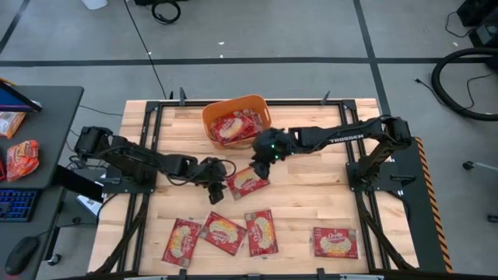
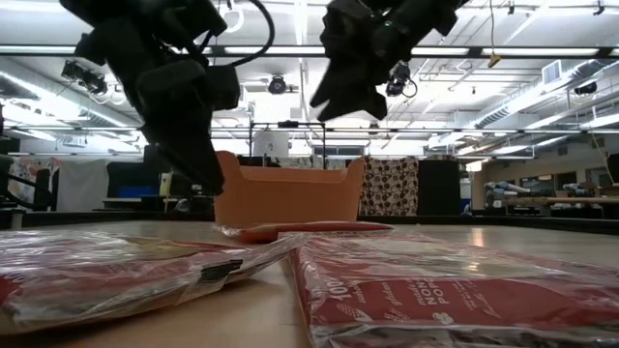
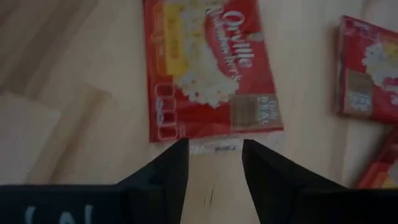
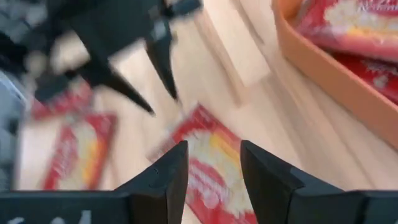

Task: Sort popcorn bags into baskets
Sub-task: Put the red popcorn bag into the orange bin

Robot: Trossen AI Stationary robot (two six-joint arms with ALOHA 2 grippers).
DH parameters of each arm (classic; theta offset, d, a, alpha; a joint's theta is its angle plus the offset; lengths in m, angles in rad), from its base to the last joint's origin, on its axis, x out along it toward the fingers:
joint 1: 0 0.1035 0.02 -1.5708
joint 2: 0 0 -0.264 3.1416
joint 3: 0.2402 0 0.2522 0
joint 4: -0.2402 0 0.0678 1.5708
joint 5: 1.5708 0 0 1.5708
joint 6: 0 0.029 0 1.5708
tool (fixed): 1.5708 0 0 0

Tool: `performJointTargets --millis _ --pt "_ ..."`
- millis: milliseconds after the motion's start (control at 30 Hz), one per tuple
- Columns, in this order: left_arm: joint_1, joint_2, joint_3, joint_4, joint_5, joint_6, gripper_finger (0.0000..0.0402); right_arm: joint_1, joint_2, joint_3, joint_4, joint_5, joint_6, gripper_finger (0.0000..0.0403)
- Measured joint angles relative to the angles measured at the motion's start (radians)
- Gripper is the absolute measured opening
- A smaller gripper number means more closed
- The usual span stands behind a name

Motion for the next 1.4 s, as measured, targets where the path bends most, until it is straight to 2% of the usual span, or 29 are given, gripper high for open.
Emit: performJointTargets --millis 200,400,500,700,833,1167,1400 --pt "0.028 0.000 0.019 0.010 -0.008 0.047 0.0155 0.053 0.000 0.000 -0.103 0.081 -0.183 0.0188" --pt "0.074 0.000 0.019 0.017 -0.044 0.047 0.0155 0.119 0.007 -0.028 -0.054 0.102 -0.464 0.0240" --pt "0.099 0.000 0.020 0.022 -0.011 0.030 0.0155 0.148 0.027 -0.049 -0.028 0.107 -0.537 0.0252" --pt "0.160 -0.002 0.038 0.019 0.180 -0.065 0.0156 0.216 0.107 -0.064 0.069 0.106 -0.636 0.0244" --pt "0.179 -0.003 0.057 0.015 0.256 -0.066 0.0156 0.249 0.151 -0.064 0.105 0.142 -0.703 0.0231" --pt "0.180 0.000 0.063 -0.002 0.229 -0.028 0.0156 0.231 0.228 -0.066 0.135 0.150 -0.712 0.0200" --pt "0.190 -0.002 0.063 -0.029 0.258 -0.038 0.0156 0.230 0.280 -0.066 0.160 0.156 -0.776 0.0188"
